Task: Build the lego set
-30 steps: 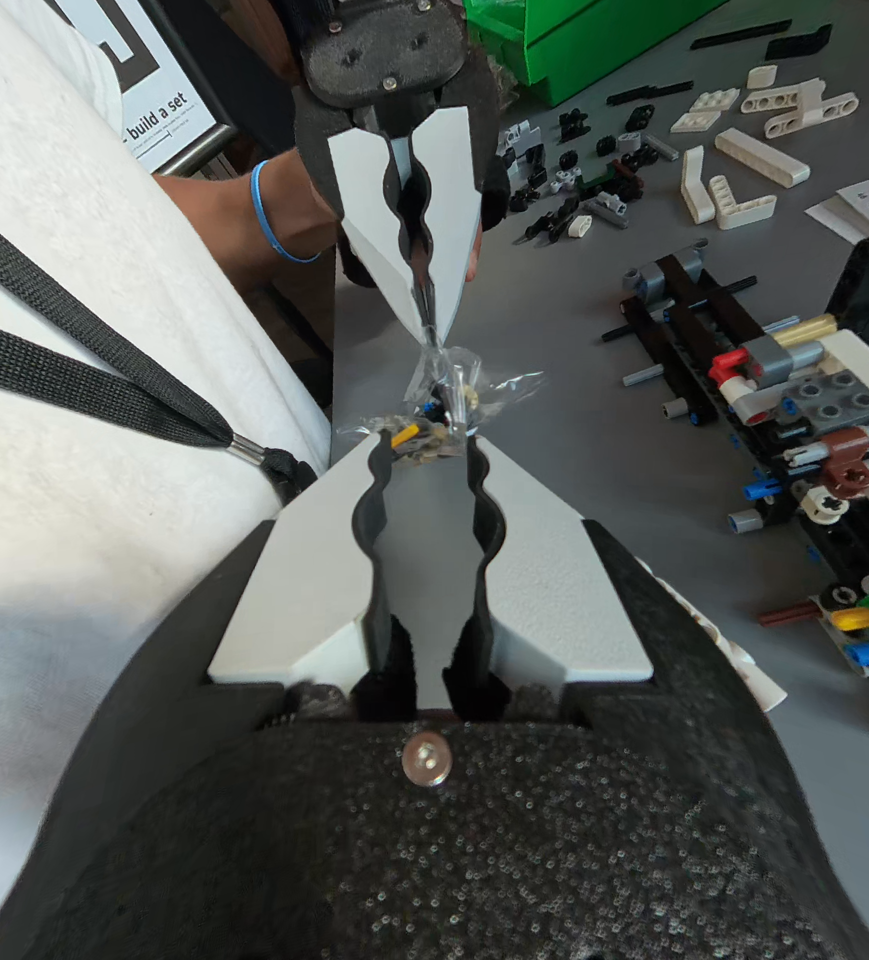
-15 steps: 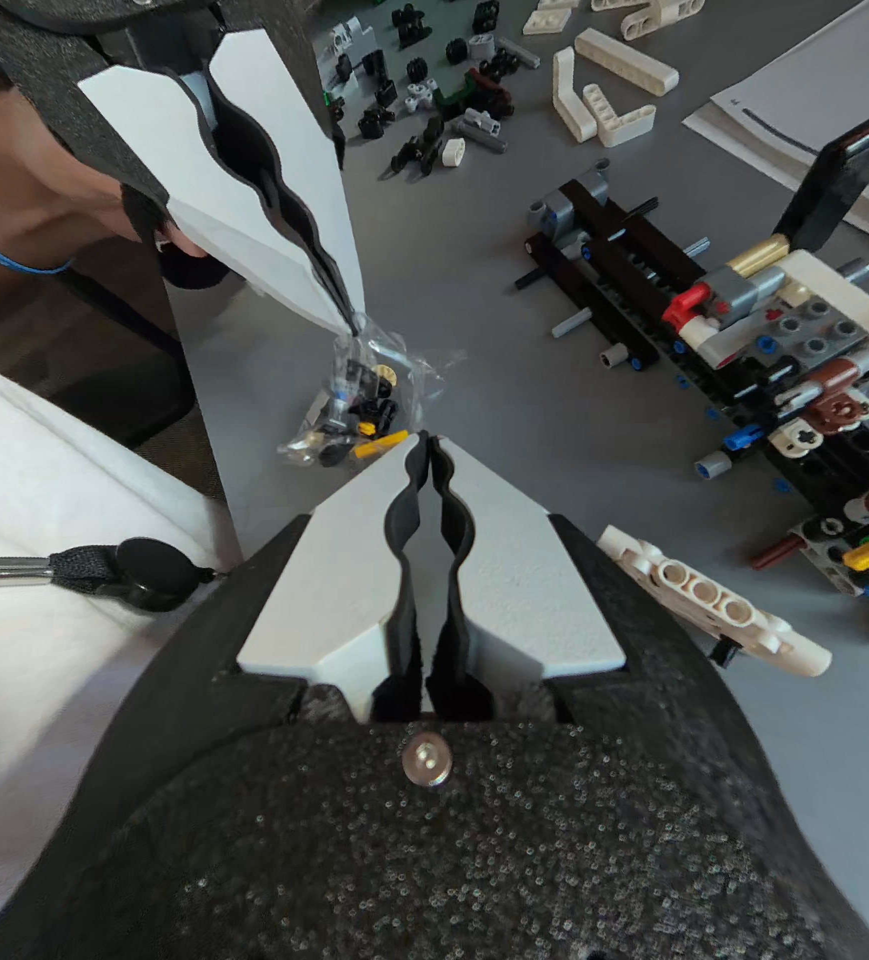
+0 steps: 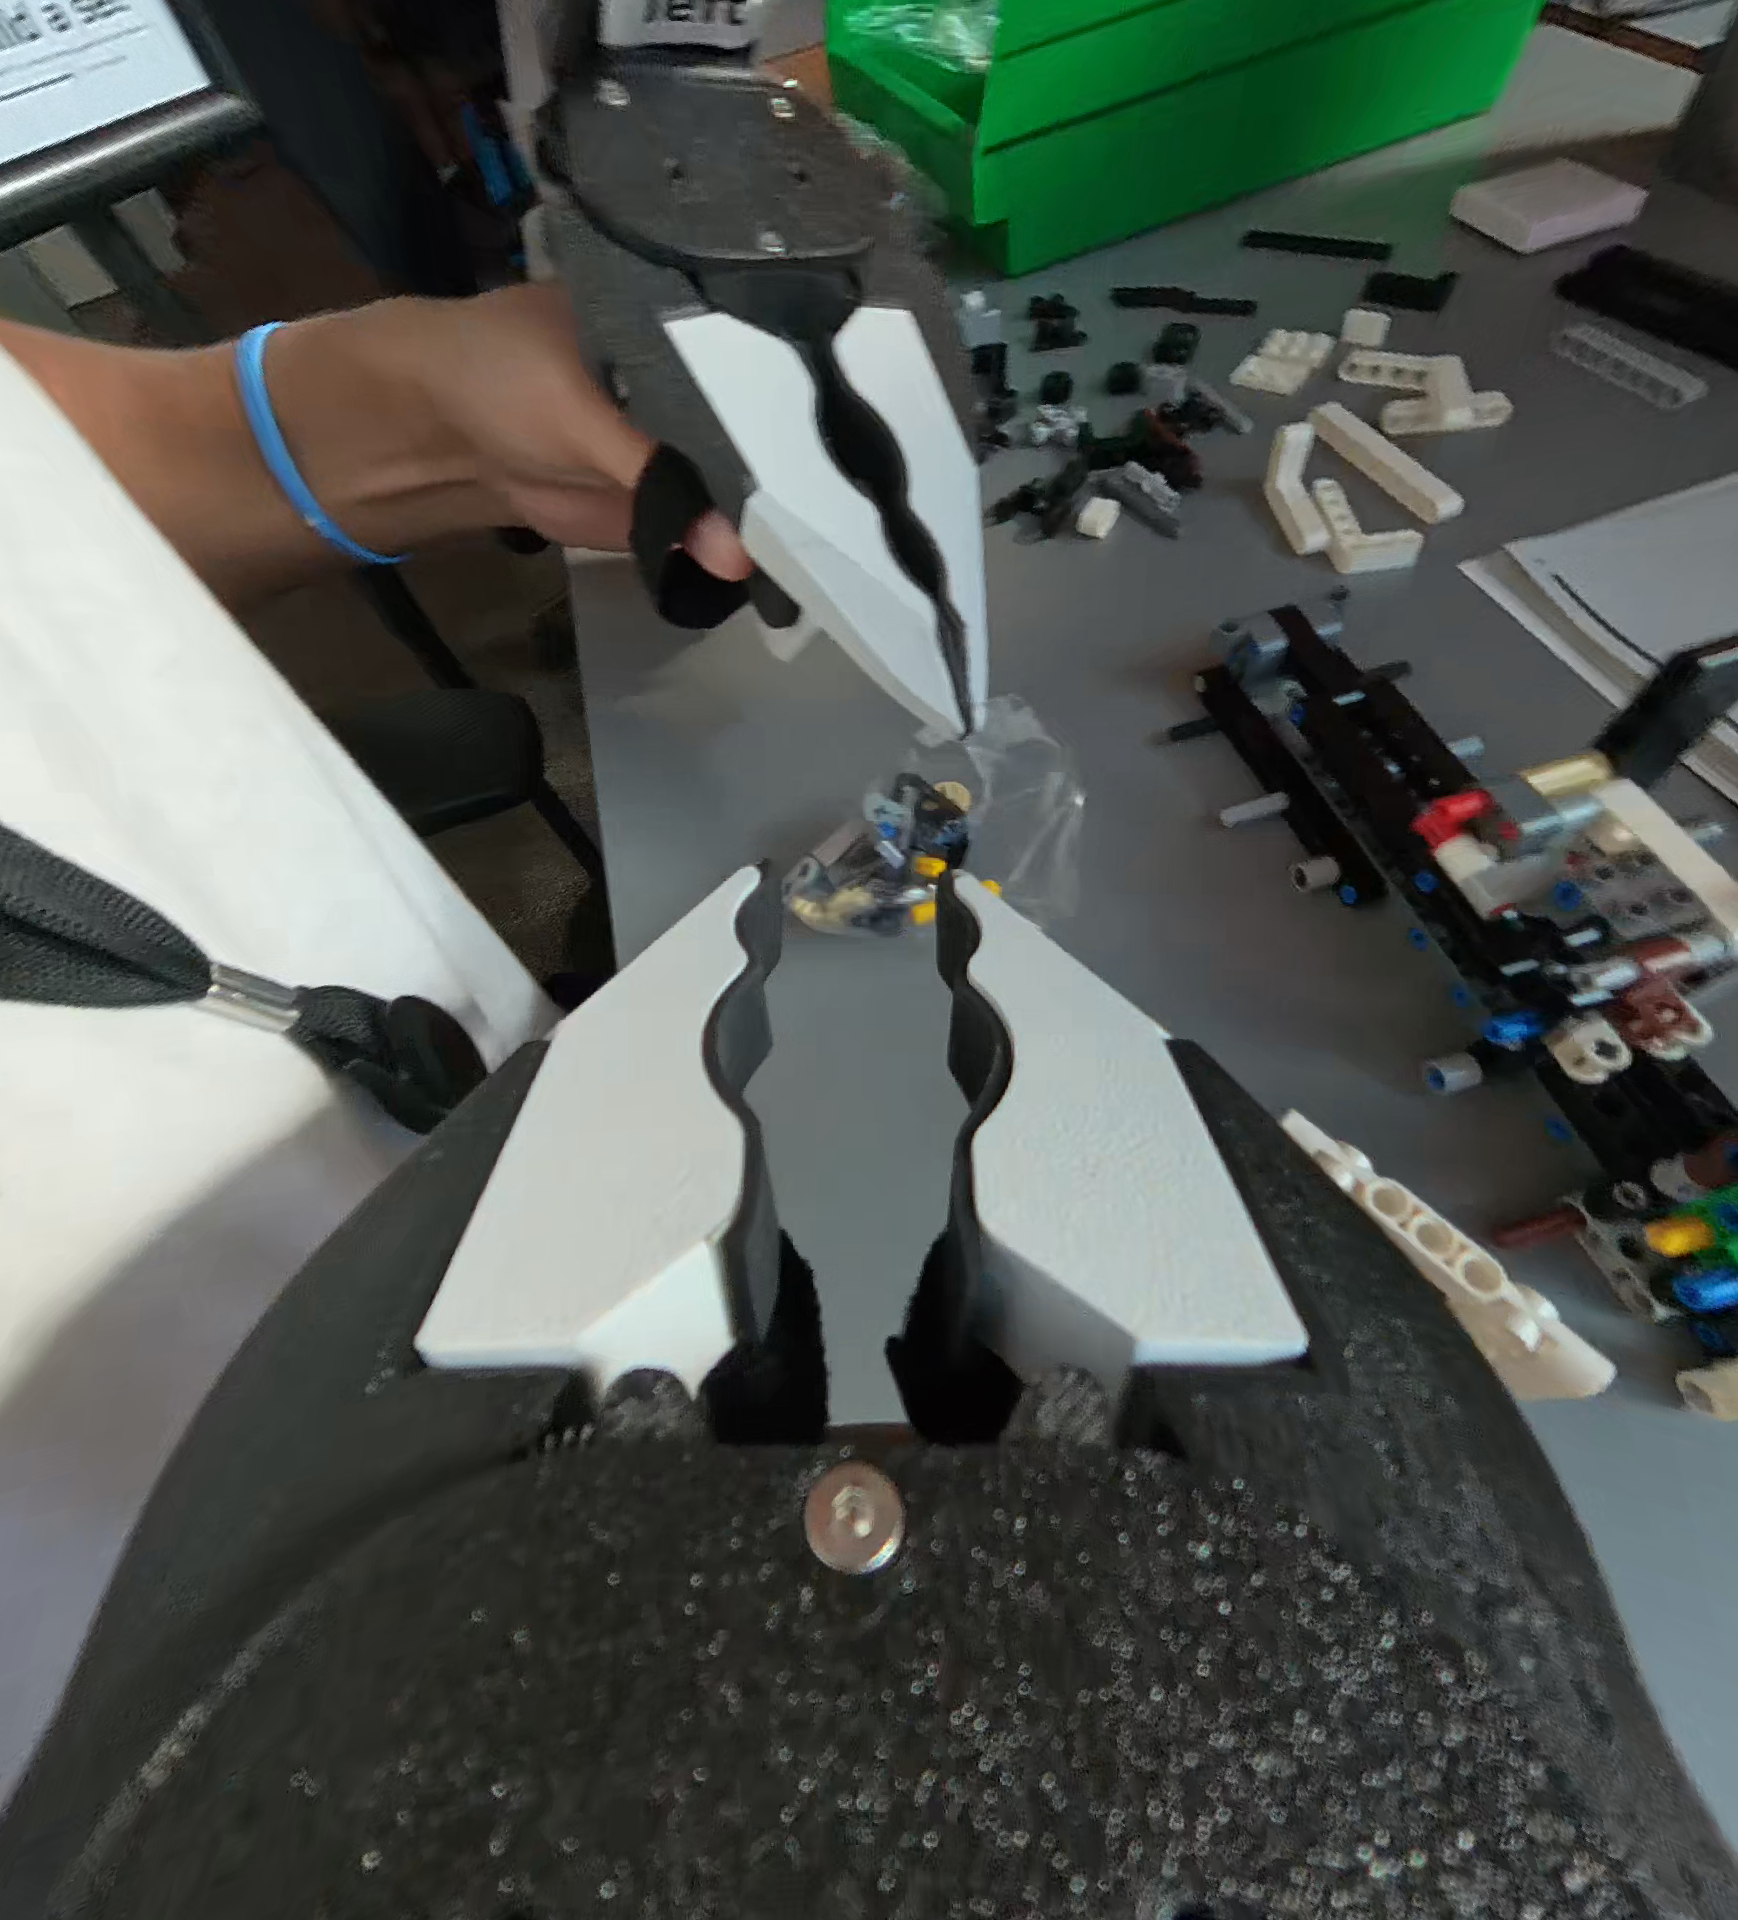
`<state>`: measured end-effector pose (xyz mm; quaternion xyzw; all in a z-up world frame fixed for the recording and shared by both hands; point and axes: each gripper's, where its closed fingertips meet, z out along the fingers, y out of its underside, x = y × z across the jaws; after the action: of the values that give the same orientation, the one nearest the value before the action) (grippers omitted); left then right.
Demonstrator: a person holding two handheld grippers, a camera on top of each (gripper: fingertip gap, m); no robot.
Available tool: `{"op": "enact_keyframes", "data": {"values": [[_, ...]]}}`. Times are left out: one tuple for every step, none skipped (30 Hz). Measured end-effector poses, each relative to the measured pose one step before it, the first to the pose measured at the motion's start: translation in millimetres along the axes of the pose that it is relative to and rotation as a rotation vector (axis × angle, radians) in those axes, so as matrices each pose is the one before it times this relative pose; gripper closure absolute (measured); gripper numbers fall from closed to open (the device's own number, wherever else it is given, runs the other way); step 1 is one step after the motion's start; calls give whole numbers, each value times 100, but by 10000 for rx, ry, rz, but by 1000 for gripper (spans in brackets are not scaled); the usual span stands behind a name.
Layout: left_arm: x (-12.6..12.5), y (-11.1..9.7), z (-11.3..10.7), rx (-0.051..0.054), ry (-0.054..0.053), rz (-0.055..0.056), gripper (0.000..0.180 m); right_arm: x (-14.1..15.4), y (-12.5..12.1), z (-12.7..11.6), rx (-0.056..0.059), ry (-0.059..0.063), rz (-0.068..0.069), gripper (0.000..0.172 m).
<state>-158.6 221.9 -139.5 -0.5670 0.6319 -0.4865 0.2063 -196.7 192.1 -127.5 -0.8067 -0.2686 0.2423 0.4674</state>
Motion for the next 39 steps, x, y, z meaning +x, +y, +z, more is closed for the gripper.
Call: {"op": "enact_keyframes", "data": {"values": [[63,61,112,-46,14,39,180,-784,-25,225,-7,-268,-448,143],[55,71,118,-66,9,62,180,-491,46,304,8,-149,-415,142],[168,102,119,-87,87,61,180,-443,211,391,-54,-222,-319,141],[133,96,118,-89,75,54,180,-58,405,436,-194,-105,-284,138],[189,114,116,-97,115,48,180,261,491,359,-295,13,-325,135],[240,180,128,-148,151,44,180,150,526,330,-353,-22,-378,132],[85,135,96,-127,41,76,180,289,593,164,-436,51,-425,128],[87,78,82,-103,43,67,180,79,465,28,-350,-65,-399,125],[121,73,60,-98,80,45,180,16,222,-56,-159,-111,-323,125],[50,28,23,-64,31,56,180,-51,87,-75,-40,-178,-193,126],[-8,-6,30,-49,11,37,180,-251,10,-30,53,-329,-43,126],[2,-18,26,-42,28,32,180,-60,225,120,-65,-247,55,130],[-66,-10,27,-46,-3,32,180,-106,457,215,-238,-242,4,134],[-95,-31,19,-27,-10,25,180,-28,263,188,-130,-81,-124,138],[-40,-10,13,-28,11,9,180,196,-18,27,48,155,-222,142],[-98,23,6,-36,-24,5,180,-41,-54,-20,75,54,-221,151],[-154,33,-21,-16,-66,-1,180,46,37,-15,-3,108,-122,154],[-97,-2,-56,24,-23,-31,180,227,146,-29,-65,207,-69,163],[-140,-6,-76,30,-42,-55,180,14,131,-20,-26,61,-79,169],[-272,-8,-111,43,-109,-51,180,-48,144,32,-41,55,-51,171],[-183,-26,-124,57,-43,-49,180,170,169,31,-75,181,-24,172],[-201,12,-116,18,-49,-58,180,-16,139,29,-42,37,-8,172],[-215,46,-97,-5,-73,-31,180,-196,81,28,2,-86,31,172],[-84,52,-41,-8,-5,-26,180,-119,67,18,13,-54,65,172],[-77,57,5,-17,-28,-21,180,-258,85,11,6,-142,44,172],[-7,73,60,-32,2,-9,180,-63,50,-31,6,-10,-15,172],[120,8,99,-10,55,-4,180,125,26,-64,21,103,-45,172],[162,-78,86,21,70,7,180,252,-134,-87,56,180,-6,172],[77,-188,60,77,12,11,180,201,-281,-137,131,129,4,172],[140,-308,0,149,59,8,180,133,-256,-187,130,67,46,172],[268,-374,-42,200,158,-35,180,86,-205,-229,70,30,84,172],[431,-368,-41,200,283,-64,177,120,-249,-294,99,53,70,172],[372,-315,-31,146,247,-74,167,5,-259,-349,112,6,68,172],[239,-326,-13,135,120,-16,157,12,-235,-407,59,12,72,172],[285,-312,5,125,94,85,150,132,-210,-516,38,105,32,172],[359,-258,45,55,106,171,149,277,-113,-347,8,193,-23,172],[320,-255,64,26,60,204,148,166,-83,-532,-18,174,-52,172],[331,-295,104,39,64,184,147,211,10,-529,-65,200,-27,172],[334,-281,145,10,90,141,145,255,79,-549,-104,239,-25,172]]}}
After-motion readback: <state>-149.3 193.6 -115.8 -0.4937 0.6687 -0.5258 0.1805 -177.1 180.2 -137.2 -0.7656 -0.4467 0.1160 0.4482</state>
